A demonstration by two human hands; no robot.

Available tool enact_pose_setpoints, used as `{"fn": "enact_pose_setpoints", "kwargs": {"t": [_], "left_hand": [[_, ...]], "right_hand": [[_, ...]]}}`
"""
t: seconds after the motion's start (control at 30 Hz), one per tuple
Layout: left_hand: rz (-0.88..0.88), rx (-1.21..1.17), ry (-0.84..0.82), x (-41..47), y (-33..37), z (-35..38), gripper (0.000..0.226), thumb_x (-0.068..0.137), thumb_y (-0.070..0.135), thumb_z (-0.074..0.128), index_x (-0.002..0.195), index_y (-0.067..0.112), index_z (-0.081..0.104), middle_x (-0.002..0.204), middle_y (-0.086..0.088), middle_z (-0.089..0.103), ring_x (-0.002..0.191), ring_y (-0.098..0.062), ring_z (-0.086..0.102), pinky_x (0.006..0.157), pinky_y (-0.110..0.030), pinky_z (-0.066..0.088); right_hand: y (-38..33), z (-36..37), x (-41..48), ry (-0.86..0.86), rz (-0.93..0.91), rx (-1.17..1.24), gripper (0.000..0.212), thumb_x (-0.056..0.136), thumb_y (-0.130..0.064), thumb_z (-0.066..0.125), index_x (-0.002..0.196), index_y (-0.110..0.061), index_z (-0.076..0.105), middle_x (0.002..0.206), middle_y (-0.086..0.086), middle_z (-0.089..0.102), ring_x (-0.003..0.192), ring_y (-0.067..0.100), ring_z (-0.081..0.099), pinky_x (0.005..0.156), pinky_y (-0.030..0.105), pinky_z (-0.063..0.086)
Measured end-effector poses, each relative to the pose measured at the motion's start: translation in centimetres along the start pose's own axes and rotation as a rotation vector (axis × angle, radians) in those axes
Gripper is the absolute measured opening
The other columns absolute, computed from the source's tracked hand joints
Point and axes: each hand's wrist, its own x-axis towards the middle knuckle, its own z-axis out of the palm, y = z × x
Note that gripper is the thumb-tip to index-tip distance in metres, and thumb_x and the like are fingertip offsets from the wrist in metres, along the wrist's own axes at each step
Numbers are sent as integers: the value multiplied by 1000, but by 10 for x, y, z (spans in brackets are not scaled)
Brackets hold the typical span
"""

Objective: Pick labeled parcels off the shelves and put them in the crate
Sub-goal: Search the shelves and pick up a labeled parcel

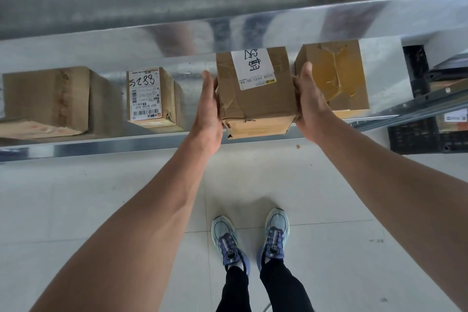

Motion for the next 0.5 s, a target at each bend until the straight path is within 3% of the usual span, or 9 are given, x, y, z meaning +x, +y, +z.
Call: {"fn": "enact_pose_setpoints", "kwargs": {"t": [0.07,0.23,0.4,0.5], "left_hand": [[-3,-2,8,0,-2,2,62,107,60,19,109,28,72,95,5,78,97,-12,74,87,-33,52],[30,-11,23,-9,2,6,62,108,59,21,116,25,72,112,-2,77,111,-19,71,98,-40,52],[71,-8,-14,-33,15,7,60,109,56,18,120,24,68,108,5,78,103,-10,72,75,-21,56],[66,2,-46,-54,24,9,66,108,57,18,136,17,62,121,-1,74,113,-14,69,81,-24,55]], "right_hand": [[1,0,1,-12,-7,3,82,100,-73,7,137,-29,64,126,2,74,120,24,69,109,52,49],[2,3,-5,33,-8,17,81,87,-88,25,141,-38,59,134,-4,70,129,20,62,117,51,42],[1,3,-32,23,-40,71,76,93,-83,22,141,-38,59,134,-5,69,130,19,61,117,50,42],[-5,5,-62,16,14,94,95,66,-104,36,144,-52,50,151,-12,55,145,20,44,124,61,21]]}}
